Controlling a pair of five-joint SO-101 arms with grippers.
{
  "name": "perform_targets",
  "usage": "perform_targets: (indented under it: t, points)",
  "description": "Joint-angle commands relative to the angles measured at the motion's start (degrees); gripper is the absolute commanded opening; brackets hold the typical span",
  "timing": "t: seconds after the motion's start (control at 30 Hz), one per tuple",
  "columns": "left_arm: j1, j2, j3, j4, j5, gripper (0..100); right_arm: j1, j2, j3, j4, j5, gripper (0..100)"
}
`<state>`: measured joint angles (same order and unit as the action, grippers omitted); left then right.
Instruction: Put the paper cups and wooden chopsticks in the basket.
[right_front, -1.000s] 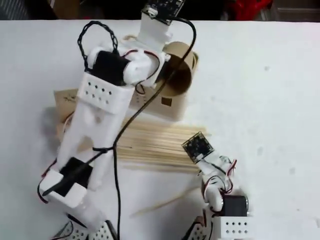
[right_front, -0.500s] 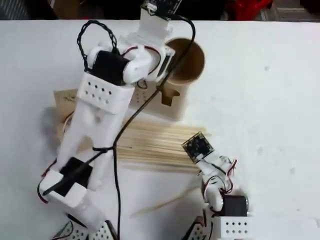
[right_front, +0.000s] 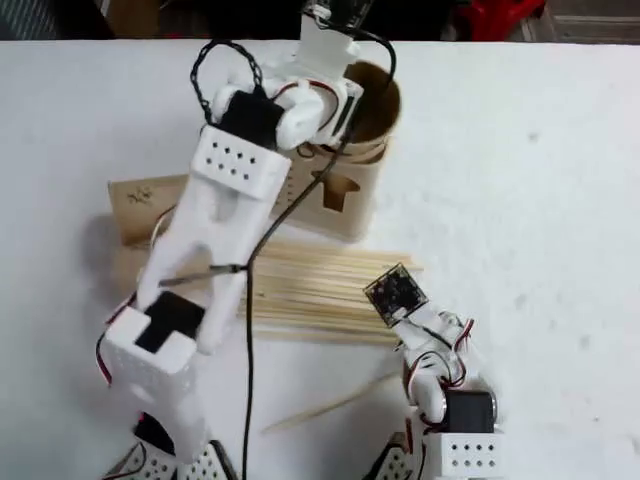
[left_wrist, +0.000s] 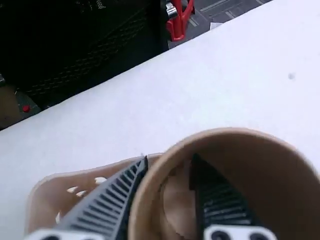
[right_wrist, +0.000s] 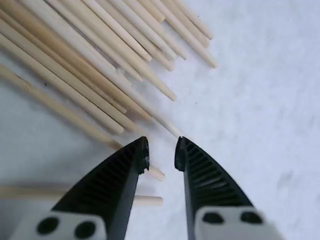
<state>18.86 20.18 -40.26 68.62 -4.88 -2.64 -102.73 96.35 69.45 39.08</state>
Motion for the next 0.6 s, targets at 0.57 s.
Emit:
perform_targets:
  t: [0.57]
  points:
    - [-2.6,0.4,-12.7,4.6,0.2,16,0.3,-0.4,0.4,-0.6,0.5,9.4]
